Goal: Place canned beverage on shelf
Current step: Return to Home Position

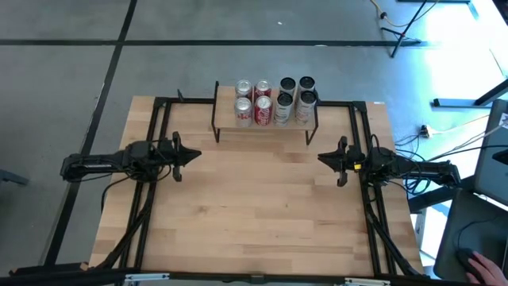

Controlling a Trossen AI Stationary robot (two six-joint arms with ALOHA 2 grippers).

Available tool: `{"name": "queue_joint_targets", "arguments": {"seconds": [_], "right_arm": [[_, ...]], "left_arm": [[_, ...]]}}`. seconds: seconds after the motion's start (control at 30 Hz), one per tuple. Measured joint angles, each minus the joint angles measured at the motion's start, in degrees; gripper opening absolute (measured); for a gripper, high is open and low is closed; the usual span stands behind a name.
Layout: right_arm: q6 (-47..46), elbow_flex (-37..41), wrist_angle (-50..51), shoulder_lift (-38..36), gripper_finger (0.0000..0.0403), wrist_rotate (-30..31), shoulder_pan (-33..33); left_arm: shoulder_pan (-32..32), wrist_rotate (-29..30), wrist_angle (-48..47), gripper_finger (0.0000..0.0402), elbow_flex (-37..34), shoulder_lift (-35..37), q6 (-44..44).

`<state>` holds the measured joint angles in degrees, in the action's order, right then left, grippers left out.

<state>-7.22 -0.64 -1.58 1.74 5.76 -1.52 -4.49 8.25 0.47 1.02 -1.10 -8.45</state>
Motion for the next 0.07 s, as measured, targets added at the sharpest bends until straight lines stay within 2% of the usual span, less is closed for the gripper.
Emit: {"name": "queue_joint_targets", "arguments": {"seconds": [0.07], "right_arm": [[0.00, 0.00, 0.00, 0.00, 0.0039, 0.00, 0.00]], "left_arm": [[0.00, 0.00, 0.00, 0.0004, 0.00, 0.00, 0.00]]}}
